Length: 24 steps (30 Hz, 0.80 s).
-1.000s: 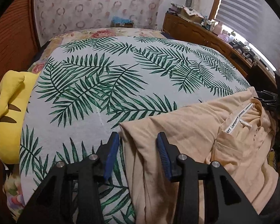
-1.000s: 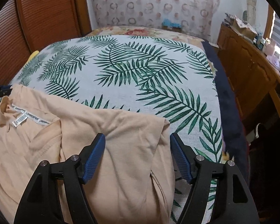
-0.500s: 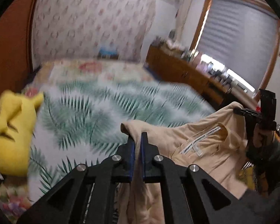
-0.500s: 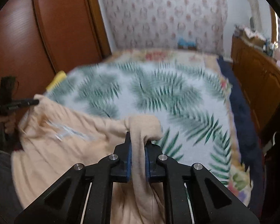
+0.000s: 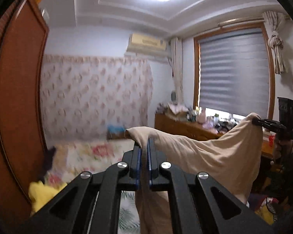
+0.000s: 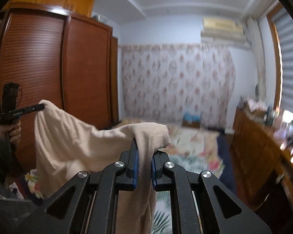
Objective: Fold small clothes
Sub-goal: 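Lift the T-shirt up with both grippers and shake it out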
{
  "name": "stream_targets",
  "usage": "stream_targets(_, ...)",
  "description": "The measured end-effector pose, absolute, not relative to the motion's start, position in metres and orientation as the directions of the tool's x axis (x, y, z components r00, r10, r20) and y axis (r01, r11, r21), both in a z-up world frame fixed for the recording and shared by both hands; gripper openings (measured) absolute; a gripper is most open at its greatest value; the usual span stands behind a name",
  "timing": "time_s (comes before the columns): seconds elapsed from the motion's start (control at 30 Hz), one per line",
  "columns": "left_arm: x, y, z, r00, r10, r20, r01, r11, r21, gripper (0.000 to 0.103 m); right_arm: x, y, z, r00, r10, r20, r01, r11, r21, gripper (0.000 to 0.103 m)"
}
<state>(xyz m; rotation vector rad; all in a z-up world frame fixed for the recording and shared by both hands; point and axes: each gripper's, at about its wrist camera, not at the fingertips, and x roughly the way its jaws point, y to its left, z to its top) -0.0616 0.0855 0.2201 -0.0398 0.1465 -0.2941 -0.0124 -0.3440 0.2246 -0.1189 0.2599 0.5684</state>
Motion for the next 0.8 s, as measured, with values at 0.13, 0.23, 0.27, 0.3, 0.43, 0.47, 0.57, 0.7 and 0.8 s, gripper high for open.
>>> stream_targets(0.13,-0.064,0.099,0.251,0.964,-0.257,-0.073,0.256,0.966,-0.029,0.001,-0.021,-0.34,0.272,0.838,0.507,-0.201,-0.533,0.84,-0.1,0.008)
stream_targets(0.23,-0.063,0.111,0.267,0.971,-0.236,-0.036,0.235,0.972,-0.026,0.001,-0.025,-0.334,0.301,0.854,0.497,-0.155,-0.518,0.842,-0.151,0.008)
stream_targets(0.27,-0.063,0.114,0.269,0.974,-0.226,-0.027,0.225,0.974,-0.024,0.001,-0.025,-0.333,0.308,0.857,0.494,-0.144,-0.513,0.843,-0.162,0.008)
stream_targets(0.3,-0.061,0.118,0.27,0.978,-0.208,-0.022,0.208,0.978,-0.016,0.001,-0.025,-0.331,0.314,0.859,0.494,-0.136,-0.511,0.843,-0.169,0.008)
stream_targets(0.43,-0.03,0.132,0.255,0.982,-0.177,-0.063,0.176,0.984,-0.02,0.001,-0.009,-0.326,0.322,0.868,0.477,-0.135,-0.496,0.846,-0.195,0.008)
stream_targets(0.47,-0.018,0.131,0.248,0.982,-0.167,-0.082,0.166,0.986,-0.018,0.001,-0.003,-0.326,0.319,0.87,0.471,-0.146,-0.492,0.848,-0.195,0.008)
stream_targets(0.57,0.029,0.13,0.215,0.978,-0.139,-0.156,0.139,0.99,-0.006,0.002,0.034,-0.324,0.298,0.872,0.447,-0.199,-0.481,0.858,-0.179,0.008)
stream_targets(0.7,0.097,0.135,0.156,0.959,-0.117,-0.257,0.118,0.993,-0.013,0.002,0.101,-0.32,0.247,0.858,0.415,-0.303,-0.472,0.869,-0.147,0.008)
stream_targets(0.8,0.151,0.138,0.11,0.935,-0.109,-0.337,0.101,0.994,-0.04,0.002,0.157,-0.313,0.195,0.84,0.387,-0.381,-0.464,0.875,-0.135,0.008)
